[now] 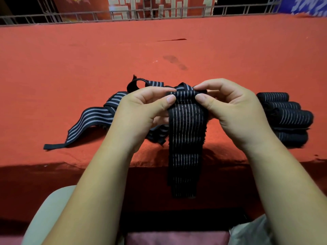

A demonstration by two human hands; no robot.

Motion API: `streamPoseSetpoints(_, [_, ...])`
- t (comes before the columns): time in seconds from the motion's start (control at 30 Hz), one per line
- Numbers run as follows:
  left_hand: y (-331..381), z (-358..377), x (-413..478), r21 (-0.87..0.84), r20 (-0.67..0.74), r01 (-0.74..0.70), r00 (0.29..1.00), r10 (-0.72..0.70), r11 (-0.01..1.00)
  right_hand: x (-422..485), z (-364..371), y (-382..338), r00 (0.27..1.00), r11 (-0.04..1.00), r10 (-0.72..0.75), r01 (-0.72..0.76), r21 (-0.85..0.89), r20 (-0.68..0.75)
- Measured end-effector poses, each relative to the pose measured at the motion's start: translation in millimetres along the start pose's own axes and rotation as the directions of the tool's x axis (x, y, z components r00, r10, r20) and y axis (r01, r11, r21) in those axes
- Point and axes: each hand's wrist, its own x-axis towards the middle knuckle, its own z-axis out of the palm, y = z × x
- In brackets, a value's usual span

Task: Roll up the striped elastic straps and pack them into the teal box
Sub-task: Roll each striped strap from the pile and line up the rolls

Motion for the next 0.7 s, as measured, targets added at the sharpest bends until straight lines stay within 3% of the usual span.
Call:
streamPoseSetpoints(0.17, [-0.1,5.6,0.8,0.008,-0.016,0.008,1.000,-0.008,1.000,0.2,1.3,3.5,0.998,0.999,-0.039,0.039,-0.002,-0.044])
streamPoseSetpoints(0.47, [0.4,4.6,2.0,-0.032,0.003,0.008,1.000,-0.008,0.999,0.2,-7.0,5.6,0.998,0.996,0.065,-0.066,-0.067,-0.015])
streamPoseSetpoints(0.7, [-5.3,4.0,3.8,-0.027,-0.010,0.024,1.000,-0.024,0.999,1.9,-9.7,11.2,0.996,0.996,0.086,-0.085,-0.021,0.023])
